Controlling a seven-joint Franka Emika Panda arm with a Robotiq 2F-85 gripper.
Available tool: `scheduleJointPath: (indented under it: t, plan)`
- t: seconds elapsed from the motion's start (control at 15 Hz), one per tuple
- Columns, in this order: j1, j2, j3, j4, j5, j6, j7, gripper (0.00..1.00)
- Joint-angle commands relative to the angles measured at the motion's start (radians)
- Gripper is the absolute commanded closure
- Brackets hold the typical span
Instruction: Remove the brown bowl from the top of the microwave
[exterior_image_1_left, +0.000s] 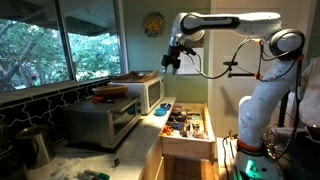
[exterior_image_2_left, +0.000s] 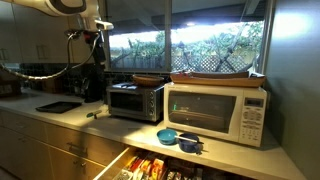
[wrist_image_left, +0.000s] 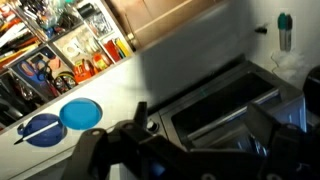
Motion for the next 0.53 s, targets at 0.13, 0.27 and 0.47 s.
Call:
scheduleJointPath:
  t: [0.13, 0.27, 0.47]
  plan:
    - [-0.027, 0.013, 0.013, 0.033, 0.003, 0.030, 0.025, 0.00]
    - [-0.034, 0.024, 0.017, 0.029, 0.012, 0.009, 0.067, 0.00]
    - [-0.053, 0.235, 0.053, 0.172, 0.036, 0.083, 0.276, 0.00]
